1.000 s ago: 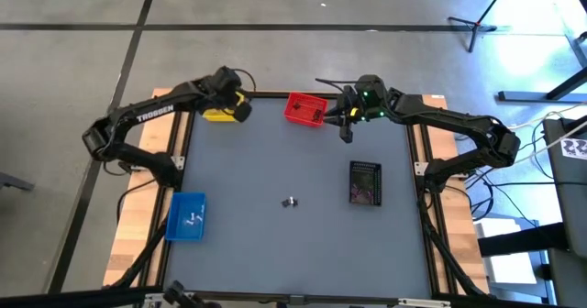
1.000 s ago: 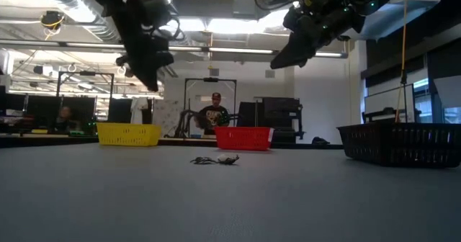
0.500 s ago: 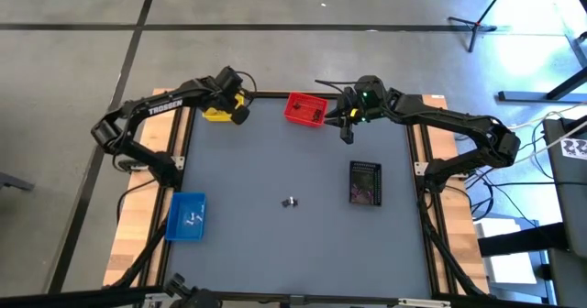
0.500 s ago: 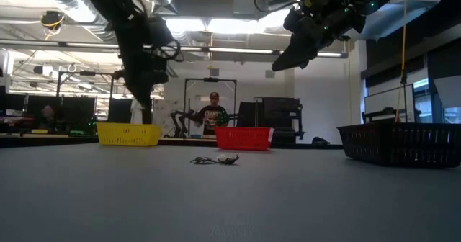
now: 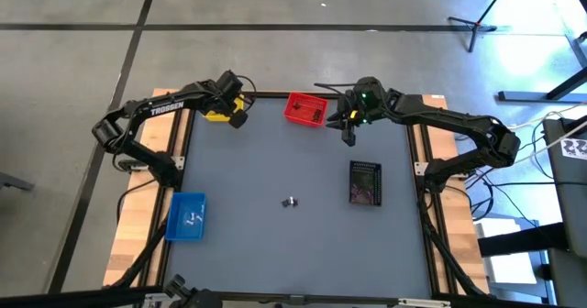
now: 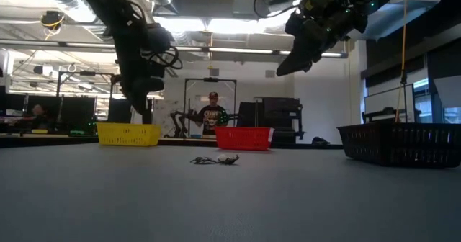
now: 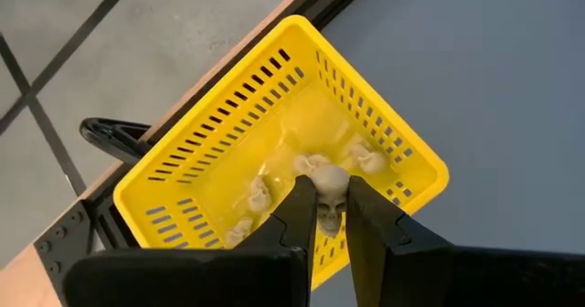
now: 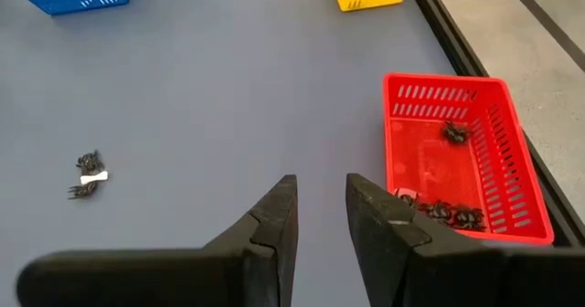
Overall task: Sort Halloween decoration
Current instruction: Put the yellow skull toy into the yellow bin, then put the black spider toy into the red bin
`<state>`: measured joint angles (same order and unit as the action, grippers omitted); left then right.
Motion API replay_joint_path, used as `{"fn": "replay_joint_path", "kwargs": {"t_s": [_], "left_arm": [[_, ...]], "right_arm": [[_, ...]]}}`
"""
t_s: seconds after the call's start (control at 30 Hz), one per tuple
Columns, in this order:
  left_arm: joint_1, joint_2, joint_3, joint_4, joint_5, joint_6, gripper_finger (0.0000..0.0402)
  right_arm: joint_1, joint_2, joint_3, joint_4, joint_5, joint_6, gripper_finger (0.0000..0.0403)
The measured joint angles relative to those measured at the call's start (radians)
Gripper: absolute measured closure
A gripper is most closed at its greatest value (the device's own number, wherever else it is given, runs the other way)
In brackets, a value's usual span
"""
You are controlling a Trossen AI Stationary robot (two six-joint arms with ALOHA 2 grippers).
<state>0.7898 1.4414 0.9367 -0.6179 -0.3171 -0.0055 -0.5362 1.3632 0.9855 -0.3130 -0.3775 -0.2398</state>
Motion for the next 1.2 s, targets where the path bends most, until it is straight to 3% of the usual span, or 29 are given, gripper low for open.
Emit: {"fn": "replay_joint_path", "kwargs": {"t_s": [0.47, 0.77, 0.97, 1.1, 1.2], "left_arm": [[0.000, 0.000, 0.000, 0.001, -0.013, 0.000, 0.0372], [0.011, 0.000, 0.000, 0.012, -0.016, -0.001, 0.0306], [0.011, -0.001, -0.001, 0.066, -0.034, -0.013, 0.0292], [0.007, -0.001, -0.001, 0.106, 0.009, -0.022, 0.0293], [-0.009, -0.001, -0.001, 0.107, 0.113, -0.045, 0.0293]], "right_arm": [[0.000, 0.000, 0.000, 0.003, 0.001, 0.000, 0.0308], [0.000, 0.000, 0.000, 0.003, 0.002, -0.001, 0.0308], [0.000, 0.000, 0.000, 0.004, 0.002, 0.002, 0.0308], [0.000, 0.000, 0.000, 0.005, -0.010, 0.032, 0.0308], [0.007, 0.000, 0.000, 0.003, -0.038, 0.035, 0.0308]]}}
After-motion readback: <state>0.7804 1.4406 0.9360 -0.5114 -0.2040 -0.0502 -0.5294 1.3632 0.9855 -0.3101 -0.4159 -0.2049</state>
